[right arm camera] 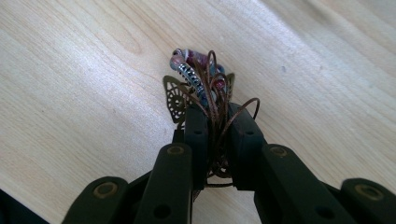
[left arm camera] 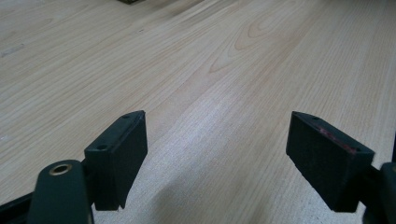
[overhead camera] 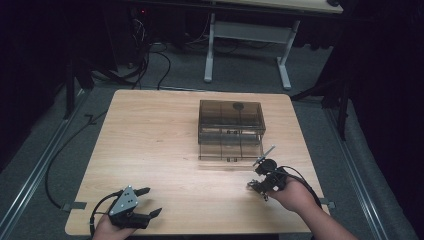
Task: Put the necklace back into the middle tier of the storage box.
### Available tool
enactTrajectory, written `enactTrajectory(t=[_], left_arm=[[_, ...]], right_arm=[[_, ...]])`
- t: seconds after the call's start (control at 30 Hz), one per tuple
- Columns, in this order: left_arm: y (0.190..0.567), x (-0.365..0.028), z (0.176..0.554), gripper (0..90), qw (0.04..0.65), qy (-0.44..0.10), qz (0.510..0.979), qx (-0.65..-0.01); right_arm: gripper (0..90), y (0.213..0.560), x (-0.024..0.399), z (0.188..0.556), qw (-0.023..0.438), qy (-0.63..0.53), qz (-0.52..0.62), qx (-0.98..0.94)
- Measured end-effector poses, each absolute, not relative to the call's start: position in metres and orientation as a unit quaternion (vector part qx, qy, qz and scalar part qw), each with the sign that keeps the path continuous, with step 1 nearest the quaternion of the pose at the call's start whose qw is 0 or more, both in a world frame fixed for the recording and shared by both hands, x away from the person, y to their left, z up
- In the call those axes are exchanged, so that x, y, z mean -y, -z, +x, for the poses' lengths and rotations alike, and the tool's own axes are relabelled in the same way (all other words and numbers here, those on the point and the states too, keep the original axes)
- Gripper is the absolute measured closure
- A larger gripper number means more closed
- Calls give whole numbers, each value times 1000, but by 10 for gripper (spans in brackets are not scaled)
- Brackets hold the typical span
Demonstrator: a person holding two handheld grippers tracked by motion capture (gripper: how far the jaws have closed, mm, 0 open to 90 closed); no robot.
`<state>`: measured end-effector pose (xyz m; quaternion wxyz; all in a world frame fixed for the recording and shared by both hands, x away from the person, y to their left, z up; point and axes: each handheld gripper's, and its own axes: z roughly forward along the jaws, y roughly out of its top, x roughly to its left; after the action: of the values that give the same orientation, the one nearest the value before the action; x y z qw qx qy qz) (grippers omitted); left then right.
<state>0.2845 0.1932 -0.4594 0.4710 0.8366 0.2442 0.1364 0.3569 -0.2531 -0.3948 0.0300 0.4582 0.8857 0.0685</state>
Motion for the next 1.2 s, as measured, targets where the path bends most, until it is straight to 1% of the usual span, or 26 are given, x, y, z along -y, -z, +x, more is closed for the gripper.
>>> enactTrajectory(t=[0.23,1.2], left_arm=[[459,-193,284,210,472,-136,836,-245],[460,-193,284,211,471,-136,836,-246]], right_arm=[[802,385,254,356,26,-73,461,-884],[802,359,251,363,42,-87,451,-888]])
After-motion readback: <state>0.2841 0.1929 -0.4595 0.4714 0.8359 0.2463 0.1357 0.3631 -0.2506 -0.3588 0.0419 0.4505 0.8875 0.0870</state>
